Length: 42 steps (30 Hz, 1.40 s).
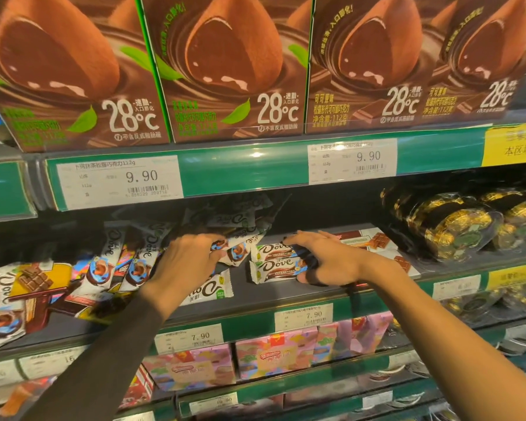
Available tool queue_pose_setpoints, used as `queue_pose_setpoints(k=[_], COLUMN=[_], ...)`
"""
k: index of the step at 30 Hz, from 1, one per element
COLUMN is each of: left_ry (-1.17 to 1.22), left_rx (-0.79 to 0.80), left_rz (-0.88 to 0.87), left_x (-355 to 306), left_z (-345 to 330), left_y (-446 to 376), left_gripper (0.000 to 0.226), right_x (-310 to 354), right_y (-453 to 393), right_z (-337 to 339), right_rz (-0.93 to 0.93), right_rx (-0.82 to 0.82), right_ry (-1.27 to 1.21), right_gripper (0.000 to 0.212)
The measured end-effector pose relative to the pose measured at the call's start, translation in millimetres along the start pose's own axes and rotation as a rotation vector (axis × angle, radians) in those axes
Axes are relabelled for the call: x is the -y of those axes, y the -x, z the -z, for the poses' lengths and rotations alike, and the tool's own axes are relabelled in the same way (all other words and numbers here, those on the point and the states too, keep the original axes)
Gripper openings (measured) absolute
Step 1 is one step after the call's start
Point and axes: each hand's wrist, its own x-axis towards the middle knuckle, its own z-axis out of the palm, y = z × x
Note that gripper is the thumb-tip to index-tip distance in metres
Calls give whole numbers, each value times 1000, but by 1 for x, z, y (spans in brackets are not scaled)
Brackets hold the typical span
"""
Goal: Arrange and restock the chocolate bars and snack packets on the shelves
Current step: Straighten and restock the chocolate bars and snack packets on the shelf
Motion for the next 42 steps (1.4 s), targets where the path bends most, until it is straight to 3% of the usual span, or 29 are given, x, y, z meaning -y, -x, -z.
queue_pose_setpoints(k=[5,12,16,18,19,22,25,31,34,38,42], left_ry=[78,-182,-306,-259,-221,-154,-86,34,144,131,-60], left_rx=[-42,-40,-149,-247,-283,-375,-394,-328,-266,-13,254], left_rz=[26,-111,-223,-223,-212,-224,-253,-330,-230,9,54], left_x=[4,3,-3,-8,-11,-28,-48,-70,-58,-13,9], left_z=[2,5,15,20,21,22,18,8,17,29,31], left_y=[3,2,7,12,15,29,44,60,67,67,63], left_gripper=[33,39,15,31,32,6,6,30,32,42,55], right_x=[12,44,51,59,61,72,81,70,61,44,38], right_y=[2,-10,-12,-12,-14,-18,-17,-21,-15,-3,0], right_z=[-1,-8,-13,-14,-15,-12,-7,-6,4,24,37], right_rz=[4,10,-19,-66,-100,-154,-217,-326,-319,-301,-249], right_rx=[-177,-320,-407,-469,-474,-356,-258,-306,-319,-227,-131], right_ry=[-15,-113,-236,-374,-423,-632,-942,-870,-799,-579,-322], right_gripper=[68,48,34,19,15,34,33,31,18,26,33])
